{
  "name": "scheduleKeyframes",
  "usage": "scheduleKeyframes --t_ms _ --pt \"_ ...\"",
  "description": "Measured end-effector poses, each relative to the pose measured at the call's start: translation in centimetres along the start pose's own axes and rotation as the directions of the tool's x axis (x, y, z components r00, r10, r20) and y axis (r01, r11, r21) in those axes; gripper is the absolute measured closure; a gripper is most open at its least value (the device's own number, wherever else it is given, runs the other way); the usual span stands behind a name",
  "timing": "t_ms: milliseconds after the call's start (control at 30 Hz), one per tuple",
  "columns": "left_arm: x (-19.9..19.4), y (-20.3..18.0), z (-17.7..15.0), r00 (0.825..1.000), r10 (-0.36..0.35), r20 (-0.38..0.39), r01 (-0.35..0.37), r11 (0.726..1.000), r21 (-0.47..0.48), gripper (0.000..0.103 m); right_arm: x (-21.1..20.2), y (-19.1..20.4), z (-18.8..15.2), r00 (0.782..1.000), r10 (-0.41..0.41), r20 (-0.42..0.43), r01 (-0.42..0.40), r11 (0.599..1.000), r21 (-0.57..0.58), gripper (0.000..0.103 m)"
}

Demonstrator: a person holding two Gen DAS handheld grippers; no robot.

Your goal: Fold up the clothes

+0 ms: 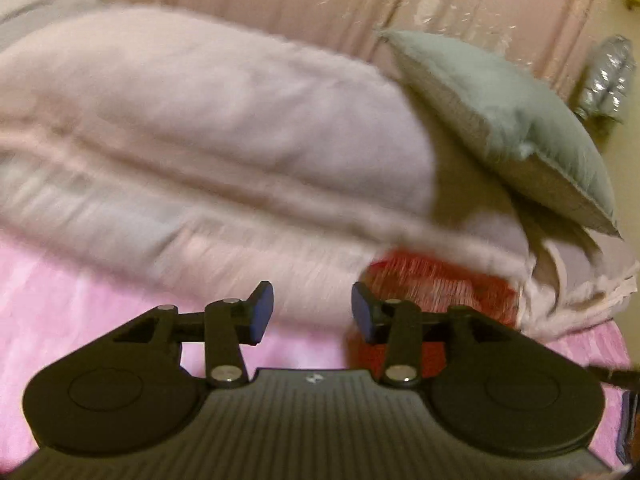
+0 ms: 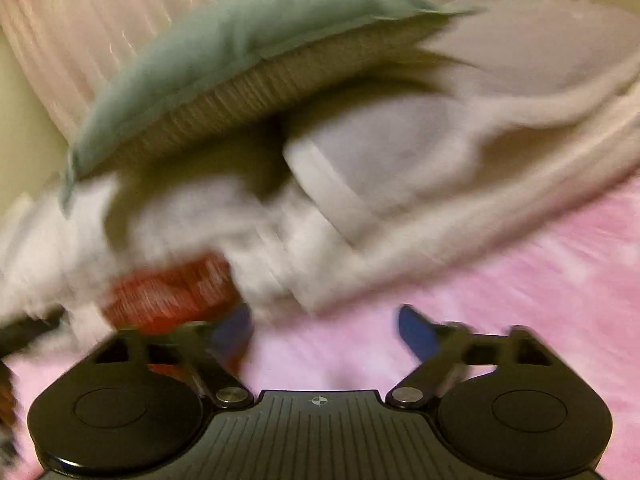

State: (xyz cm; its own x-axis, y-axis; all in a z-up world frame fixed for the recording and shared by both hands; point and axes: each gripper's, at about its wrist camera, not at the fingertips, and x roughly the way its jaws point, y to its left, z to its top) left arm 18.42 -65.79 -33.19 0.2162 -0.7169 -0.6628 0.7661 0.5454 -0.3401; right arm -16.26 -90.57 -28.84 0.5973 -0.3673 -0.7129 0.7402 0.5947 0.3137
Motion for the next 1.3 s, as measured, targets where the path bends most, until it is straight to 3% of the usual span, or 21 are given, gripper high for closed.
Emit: scheduleKeyframes --t_ms 67,133,200,267,400,533,633,667,700,733,767,867,967,1000,1033,1067,1133,1200,1233,1300 --pt "-1.0 0.7 -3.1 0.995 -0.053 -0.087 0.052 0.999 -0.005 0.087 -1.4 0.0 -4.0 0.998 -0.019 -0.067 0.015 0.998 -0.059 0.067" --pt "-1.3 0.0 -6.8 0.979 -0.086 -0.185 0.097 0.994 0.05 0.091 -2.1 0.5 -8.1 0.991 -0.013 -0.13 -0.005 0.991 -0.132 0.075" --pt "-1.1 -1.1 -10.1 0.963 -0.087 -0.254 0.125 0.982 0.138 0.093 -2.3 0.7 -11.1 0.987 -0.005 -0.162 -0.024 0.984 -0.177 0.075" --pt "-0.9 -2.0 -11.7 0.96 -0.073 -0.269 0.122 0.978 0.168 0.093 -2.2 1.0 -12.7 0.99 -0.004 -0.138 -0.022 0.982 -0.19 0.075" --pt "-0.9 -3.1 -12.0 0.965 -0.069 -0.252 0.105 0.986 0.129 0.093 -1.3 -0.2 -11.4 0.996 -0.004 -0.093 -0.01 0.988 -0.152 0.074" --pt "-1.0 -3.7 -11.0 0.971 -0.068 -0.229 0.101 0.986 0.134 0.092 0.5 -1.9 -8.6 0.994 -0.005 -0.109 -0.013 0.985 -0.17 0.05" --pt "-1.4 -3.4 -11.1 0.97 -0.063 -0.234 0.092 0.989 0.116 0.092 2.6 -2.4 -7.3 0.987 0.053 -0.153 -0.077 0.985 -0.156 0.05" --pt "-1.4 -3.2 -11.1 0.969 -0.061 -0.238 0.089 0.99 0.106 0.092 3.5 -2.2 -7.5 0.981 0.069 -0.182 -0.1 0.981 -0.167 0.054" --pt "-1.3 -3.0 -11.3 0.968 -0.058 -0.246 0.084 0.992 0.097 0.092 4.2 -1.7 -7.8 0.977 0.065 -0.204 -0.107 0.973 -0.204 0.068" --pt "-1.2 -2.8 -11.5 0.966 -0.053 -0.252 0.078 0.993 0.091 0.092 4.7 -1.2 -8.1 0.976 0.058 -0.209 -0.11 0.963 -0.247 0.091" --pt "-1.2 -2.6 -11.6 0.966 -0.051 -0.252 0.076 0.993 0.09 0.092 4.6 -0.8 -8.2 0.981 0.047 -0.19 -0.101 0.954 -0.282 0.095" --pt "-1.0 -2.0 -12.0 0.966 -0.022 -0.257 0.052 0.992 0.112 0.092 4.2 -2.2 -7.7 0.996 -0.02 -0.087 -0.002 0.968 -0.252 0.096" --pt "-0.5 -1.0 -12.4 0.963 0.024 -0.268 0.008 0.993 0.117 0.093 5.1 -4.6 -7.4 0.992 -0.032 -0.12 0.012 0.986 -0.164 0.091" --pt "-0.5 -0.6 -12.4 0.964 0.023 -0.264 0.004 0.995 0.1 0.092 5.0 -4.8 -7.2 0.991 -0.025 -0.128 0.005 0.988 -0.151 0.083" --pt "-0.6 -0.4 -12.3 0.966 0.02 -0.259 0.002 0.996 0.085 0.092 4.6 -4.6 -6.9 0.991 -0.042 -0.126 0.023 0.988 -0.152 0.045" --pt "-0.7 -0.3 -12.2 0.968 0.021 -0.251 -0.001 0.997 0.08 0.092 3.7 -4.4 -6.8 0.993 -0.067 -0.096 0.052 0.987 -0.151 0.028" --pt "-1.1 -0.2 -12.0 0.973 0.02 -0.232 -0.001 0.997 0.079 0.092 1.3 -3.8 -6.8 0.997 -0.079 -0.01 0.077 0.988 -0.134 0.029" --pt "-1.1 -0.3 -12.3 0.972 0.012 -0.236 0.009 0.996 0.085 0.092 -0.6 -3.1 -7.7 1.0 0.024 -0.014 -0.026 0.994 -0.102 0.051" --pt "-1.0 -0.5 -12.6 0.969 0.012 -0.248 0.013 0.995 0.097 0.092 -1.1 -2.4 -8.6 0.995 0.085 -0.055 -0.092 0.989 -0.119 0.062" --pt "-1.3 -0.7 -13.2 0.965 0.019 -0.26 0.016 0.991 0.132 0.092 -1.2 -1.2 -11.1 0.975 0.135 -0.177 -0.17 0.965 -0.2 0.067"
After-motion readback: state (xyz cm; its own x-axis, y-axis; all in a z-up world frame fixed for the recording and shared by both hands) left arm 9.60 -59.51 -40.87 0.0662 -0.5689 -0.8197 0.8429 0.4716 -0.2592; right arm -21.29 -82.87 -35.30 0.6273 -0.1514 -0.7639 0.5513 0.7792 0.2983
